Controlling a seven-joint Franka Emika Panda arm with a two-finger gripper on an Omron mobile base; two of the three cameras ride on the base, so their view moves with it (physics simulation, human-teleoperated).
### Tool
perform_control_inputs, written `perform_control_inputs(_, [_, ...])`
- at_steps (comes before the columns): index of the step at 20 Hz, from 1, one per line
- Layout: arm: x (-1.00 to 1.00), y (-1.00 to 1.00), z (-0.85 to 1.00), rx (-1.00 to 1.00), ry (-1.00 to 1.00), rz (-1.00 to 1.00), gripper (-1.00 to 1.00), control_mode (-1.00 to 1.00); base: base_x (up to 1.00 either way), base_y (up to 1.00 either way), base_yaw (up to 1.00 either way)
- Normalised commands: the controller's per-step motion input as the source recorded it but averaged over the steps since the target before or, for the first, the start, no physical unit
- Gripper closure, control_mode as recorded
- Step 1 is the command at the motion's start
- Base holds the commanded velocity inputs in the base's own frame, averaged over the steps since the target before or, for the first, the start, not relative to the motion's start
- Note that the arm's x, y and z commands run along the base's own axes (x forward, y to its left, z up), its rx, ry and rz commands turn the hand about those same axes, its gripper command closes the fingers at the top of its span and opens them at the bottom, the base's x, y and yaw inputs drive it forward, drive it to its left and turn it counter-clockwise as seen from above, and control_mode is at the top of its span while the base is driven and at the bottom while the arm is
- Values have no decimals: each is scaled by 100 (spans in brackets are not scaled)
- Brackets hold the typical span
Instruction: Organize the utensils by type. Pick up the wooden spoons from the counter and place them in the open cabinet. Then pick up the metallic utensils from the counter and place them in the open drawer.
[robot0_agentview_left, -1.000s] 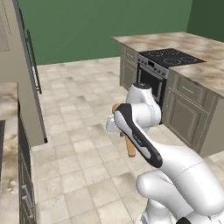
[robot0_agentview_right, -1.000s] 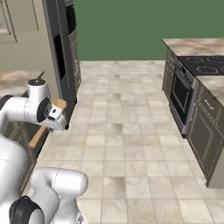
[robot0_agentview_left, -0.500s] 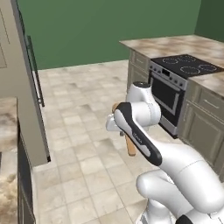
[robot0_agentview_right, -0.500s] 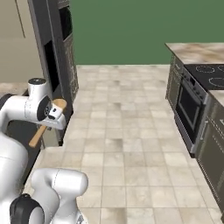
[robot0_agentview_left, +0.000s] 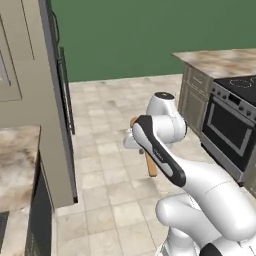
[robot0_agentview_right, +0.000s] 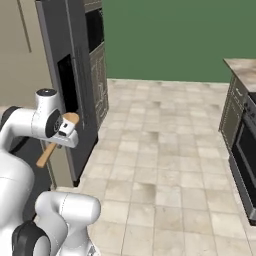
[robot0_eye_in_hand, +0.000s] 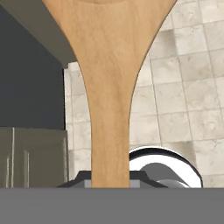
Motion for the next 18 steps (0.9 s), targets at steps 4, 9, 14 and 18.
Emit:
perform_control_inputs(4, [0, 0, 0, 0, 0, 0, 100, 100, 95, -14, 44])
perform_control_inputs(9, [0, 0, 0, 0, 0, 0, 100, 100, 79, -11, 60])
perform_control_inputs(14, [0, 0, 0, 0, 0, 0, 100, 100, 75, -15, 63])
perform_control_inputs(18, [0, 0, 0, 0, 0, 0, 100, 100, 36, -20, 75])
